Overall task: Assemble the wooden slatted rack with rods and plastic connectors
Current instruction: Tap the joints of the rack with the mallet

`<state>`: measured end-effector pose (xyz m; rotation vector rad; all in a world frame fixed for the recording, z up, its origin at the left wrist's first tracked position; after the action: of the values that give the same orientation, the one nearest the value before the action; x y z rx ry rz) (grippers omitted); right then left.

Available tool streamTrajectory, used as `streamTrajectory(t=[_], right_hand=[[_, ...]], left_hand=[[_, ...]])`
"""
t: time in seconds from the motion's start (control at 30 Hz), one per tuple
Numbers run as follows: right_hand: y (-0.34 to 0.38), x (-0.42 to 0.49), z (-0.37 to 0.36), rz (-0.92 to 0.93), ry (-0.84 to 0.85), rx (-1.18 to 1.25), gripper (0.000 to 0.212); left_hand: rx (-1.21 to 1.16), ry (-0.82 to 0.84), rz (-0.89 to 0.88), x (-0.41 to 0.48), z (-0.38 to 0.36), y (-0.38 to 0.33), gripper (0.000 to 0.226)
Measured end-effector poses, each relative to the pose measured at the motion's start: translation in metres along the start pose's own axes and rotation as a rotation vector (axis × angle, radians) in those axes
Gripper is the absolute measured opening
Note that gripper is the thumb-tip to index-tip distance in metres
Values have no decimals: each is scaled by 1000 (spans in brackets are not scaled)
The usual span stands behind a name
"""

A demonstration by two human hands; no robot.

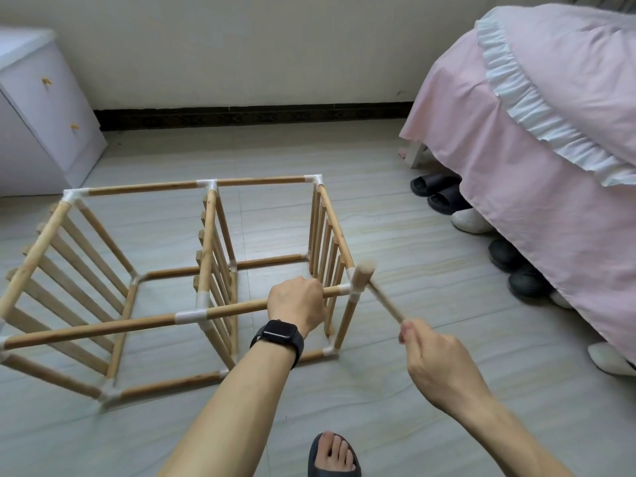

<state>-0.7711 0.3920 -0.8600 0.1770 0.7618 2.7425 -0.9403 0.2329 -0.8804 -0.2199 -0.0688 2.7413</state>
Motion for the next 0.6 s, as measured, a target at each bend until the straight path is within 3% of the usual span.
streamTrajectory(t=[0.03, 0.13, 0.23, 0.33, 0.47, 0.53, 0.6], right_hand=[[-2, 0, -2, -20, 30, -33, 32], [-1, 1, 0, -14, -107, 78, 32], [0, 1, -3, -20, 30, -10, 33], [3, -2, -2, -6, -101, 86, 31], [4, 2, -7, -134, 83, -56, 39], [9, 6, -2, -125, 40, -39, 39], [21, 6, 0, -73, -22, 28, 37]], left_hand=[[1, 2, 0, -1, 0, -1, 14], [-3, 1, 0, -2, 1, -1, 15], [-12, -16, 3, -1, 1, -2, 15], [-5, -34, -3, -1, 0, -2, 16], [-5, -22, -27, -3, 2, 0, 11], [-21, 47, -69, -5, 7, 2, 10], [-50, 168, -135, -6, 16, 10, 26]])
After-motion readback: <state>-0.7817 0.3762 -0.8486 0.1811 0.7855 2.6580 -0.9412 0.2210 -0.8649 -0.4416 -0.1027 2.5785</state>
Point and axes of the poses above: each hand's wrist, its own x-axis towards the middle knuckle, its own z-axis out of the back of the hand, y = z × x, the point moved 2 cm from there along x, towards the middle knuckle, and after that the axes turned 6 degrees about z, right-handed, at the moved point
